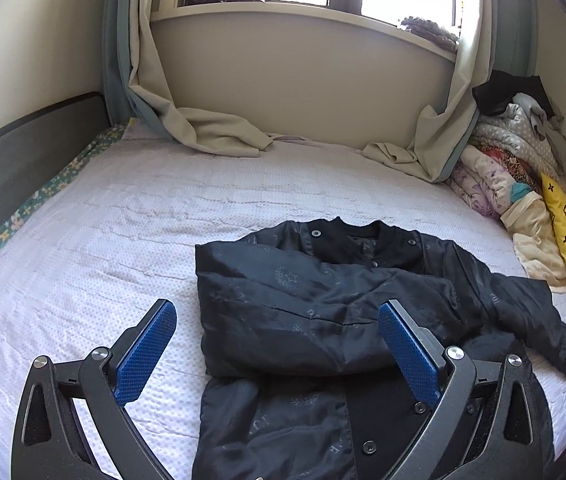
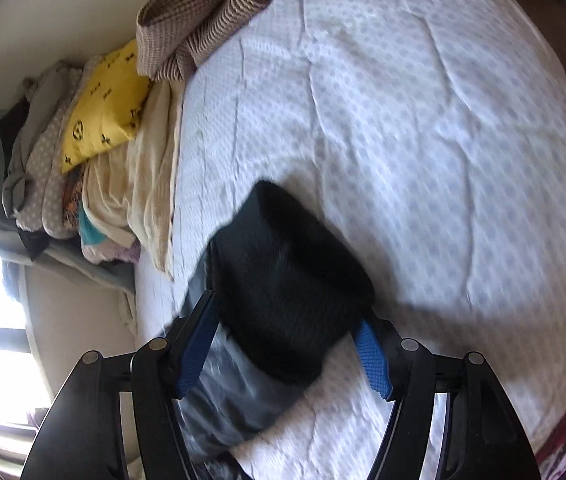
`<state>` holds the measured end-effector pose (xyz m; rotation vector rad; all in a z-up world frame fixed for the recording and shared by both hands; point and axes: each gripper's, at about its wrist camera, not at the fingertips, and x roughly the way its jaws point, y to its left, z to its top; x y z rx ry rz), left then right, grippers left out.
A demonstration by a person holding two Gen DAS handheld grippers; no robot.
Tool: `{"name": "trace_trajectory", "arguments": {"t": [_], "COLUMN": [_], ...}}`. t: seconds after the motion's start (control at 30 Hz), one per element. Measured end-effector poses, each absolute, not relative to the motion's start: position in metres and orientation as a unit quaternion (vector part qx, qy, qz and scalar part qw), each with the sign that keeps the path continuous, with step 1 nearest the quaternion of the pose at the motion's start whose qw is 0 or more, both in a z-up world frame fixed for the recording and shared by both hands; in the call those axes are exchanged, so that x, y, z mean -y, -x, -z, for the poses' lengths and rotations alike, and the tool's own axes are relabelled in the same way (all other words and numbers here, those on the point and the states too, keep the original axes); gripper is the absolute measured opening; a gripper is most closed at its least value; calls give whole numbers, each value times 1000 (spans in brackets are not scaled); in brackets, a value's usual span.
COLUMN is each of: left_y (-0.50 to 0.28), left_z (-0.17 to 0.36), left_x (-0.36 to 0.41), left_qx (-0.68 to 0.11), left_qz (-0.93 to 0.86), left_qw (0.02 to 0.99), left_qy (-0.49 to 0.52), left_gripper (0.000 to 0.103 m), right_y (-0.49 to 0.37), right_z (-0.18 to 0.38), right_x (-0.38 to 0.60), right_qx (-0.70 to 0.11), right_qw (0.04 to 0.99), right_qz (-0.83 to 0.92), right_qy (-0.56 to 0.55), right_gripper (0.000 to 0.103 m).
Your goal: Fold large clothes
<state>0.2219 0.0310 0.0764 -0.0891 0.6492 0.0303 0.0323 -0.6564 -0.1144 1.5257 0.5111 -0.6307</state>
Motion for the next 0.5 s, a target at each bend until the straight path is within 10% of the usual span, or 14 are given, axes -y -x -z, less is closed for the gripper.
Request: {"name": "trace_trajectory", "arguments": {"t": [0.2, 0.5], "left_y": [-224, -223], "left_z": [-74, -74], "left_x": [-31, -30], "left_qx": [-321, -326], "left_qz": [-24, -23], "left_qw": [946, 944], "left_qy": [36, 37], "left_gripper": [102, 102], "right_y": [-49, -73], "right_z": [112, 23], "right_x": [669, 631], "right_qx": [-241, -238], "right_qw": [673, 792], "right_qz": [289, 287], "right_qy": [-637, -483], "right_gripper": [17, 5]}}
